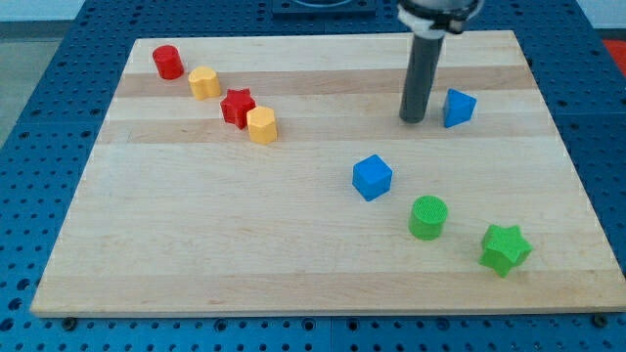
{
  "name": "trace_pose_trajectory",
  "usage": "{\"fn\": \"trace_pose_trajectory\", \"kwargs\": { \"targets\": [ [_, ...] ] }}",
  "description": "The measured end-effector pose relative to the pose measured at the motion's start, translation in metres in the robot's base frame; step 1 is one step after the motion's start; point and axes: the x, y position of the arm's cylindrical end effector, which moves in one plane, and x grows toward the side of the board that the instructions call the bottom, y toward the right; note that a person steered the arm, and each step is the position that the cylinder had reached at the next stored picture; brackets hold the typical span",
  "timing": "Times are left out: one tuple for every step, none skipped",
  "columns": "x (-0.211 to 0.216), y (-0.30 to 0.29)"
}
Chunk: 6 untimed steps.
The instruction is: Slide the blue triangle towards the top right side of the board
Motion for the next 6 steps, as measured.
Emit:
{"fn": "trace_pose_trajectory", "kwargs": {
  "targets": [
    [0.039,0.008],
    [0.035,0.050],
    [-0.010,0.059],
    [-0.043,0.059],
    [-0.031,0.057],
    [0.000,0.060]
  ]
}}
